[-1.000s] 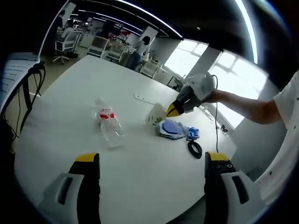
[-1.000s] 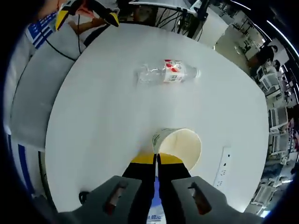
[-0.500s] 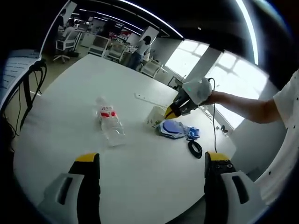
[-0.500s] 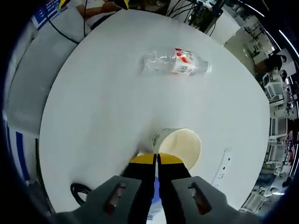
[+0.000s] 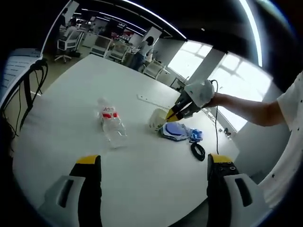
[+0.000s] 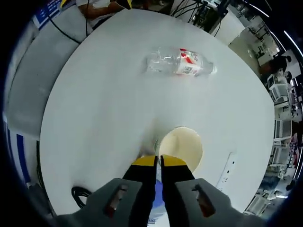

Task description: Arrange the tabletop items into an orderly group along one side of the table until the central work area is clear of visible clutter.

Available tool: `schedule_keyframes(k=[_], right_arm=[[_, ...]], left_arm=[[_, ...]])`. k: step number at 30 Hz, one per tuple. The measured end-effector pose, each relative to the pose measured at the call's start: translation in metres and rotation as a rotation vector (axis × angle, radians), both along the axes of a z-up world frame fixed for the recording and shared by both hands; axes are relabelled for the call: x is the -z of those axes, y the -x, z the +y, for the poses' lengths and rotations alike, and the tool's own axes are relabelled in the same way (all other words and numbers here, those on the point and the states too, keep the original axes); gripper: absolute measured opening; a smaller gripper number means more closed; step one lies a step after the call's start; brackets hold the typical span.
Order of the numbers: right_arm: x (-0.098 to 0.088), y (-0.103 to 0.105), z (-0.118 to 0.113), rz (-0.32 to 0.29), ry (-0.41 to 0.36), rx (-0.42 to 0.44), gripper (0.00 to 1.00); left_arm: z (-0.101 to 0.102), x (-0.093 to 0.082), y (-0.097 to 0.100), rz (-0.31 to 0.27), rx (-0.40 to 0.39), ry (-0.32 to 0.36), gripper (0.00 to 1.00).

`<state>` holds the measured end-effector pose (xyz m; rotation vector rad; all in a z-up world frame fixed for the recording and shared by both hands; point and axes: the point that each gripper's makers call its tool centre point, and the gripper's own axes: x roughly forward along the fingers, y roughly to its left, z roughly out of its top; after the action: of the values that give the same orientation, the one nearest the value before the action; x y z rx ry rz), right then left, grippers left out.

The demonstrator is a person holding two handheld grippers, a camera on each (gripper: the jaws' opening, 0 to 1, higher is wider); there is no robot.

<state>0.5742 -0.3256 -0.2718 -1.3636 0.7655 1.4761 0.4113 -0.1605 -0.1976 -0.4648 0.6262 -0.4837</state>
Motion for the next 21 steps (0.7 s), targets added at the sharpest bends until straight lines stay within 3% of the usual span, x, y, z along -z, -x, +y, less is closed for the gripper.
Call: schedule_keyframes(k=[21], right_arm=[[-0.0063,0.0007,0.0053,0.003,-0.054,0.042,0.18]], left_arm=[[-0.0004,0.0009,0.001,-0.002,0.007,-0.002,0.95]])
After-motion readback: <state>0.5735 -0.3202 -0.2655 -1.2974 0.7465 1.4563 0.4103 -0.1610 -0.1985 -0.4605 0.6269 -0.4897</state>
